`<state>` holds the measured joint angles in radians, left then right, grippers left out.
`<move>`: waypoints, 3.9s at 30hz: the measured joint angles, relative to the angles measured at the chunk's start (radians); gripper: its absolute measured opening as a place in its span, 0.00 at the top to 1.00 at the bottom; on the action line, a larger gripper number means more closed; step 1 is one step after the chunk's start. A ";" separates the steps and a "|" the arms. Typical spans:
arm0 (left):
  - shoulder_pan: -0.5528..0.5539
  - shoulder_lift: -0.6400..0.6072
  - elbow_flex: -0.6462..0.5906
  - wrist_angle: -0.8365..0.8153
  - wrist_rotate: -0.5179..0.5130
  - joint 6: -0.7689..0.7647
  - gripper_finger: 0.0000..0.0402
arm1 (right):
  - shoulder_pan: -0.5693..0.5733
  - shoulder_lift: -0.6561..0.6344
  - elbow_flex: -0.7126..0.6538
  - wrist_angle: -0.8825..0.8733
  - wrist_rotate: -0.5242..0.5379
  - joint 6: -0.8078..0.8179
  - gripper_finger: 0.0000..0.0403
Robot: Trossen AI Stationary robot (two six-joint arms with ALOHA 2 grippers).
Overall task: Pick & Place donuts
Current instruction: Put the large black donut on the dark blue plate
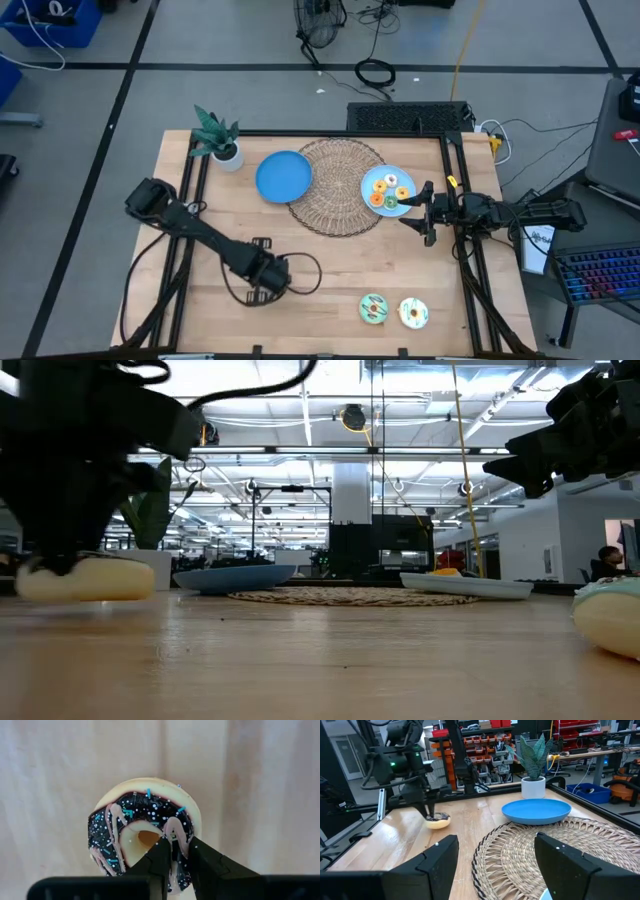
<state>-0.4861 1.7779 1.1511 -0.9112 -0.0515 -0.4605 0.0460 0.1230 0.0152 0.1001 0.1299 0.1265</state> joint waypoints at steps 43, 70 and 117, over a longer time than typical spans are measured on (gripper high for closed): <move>0.447 0.001 -0.001 1.156 -0.186 0.571 0.84 | 0.000 0.000 0.000 0.000 0.000 0.000 0.40; 0.730 0.001 -0.001 1.522 -0.186 0.762 0.84 | 0.000 0.000 0.000 0.000 0.000 0.000 0.40; 1.085 -0.610 -0.387 0.804 0.064 0.344 0.84 | 0.000 0.000 0.000 0.000 0.000 0.000 0.40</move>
<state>0.5992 1.1676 0.7640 -0.1070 0.0123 -0.1161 0.0456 0.1230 0.0154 0.0998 0.1298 0.1266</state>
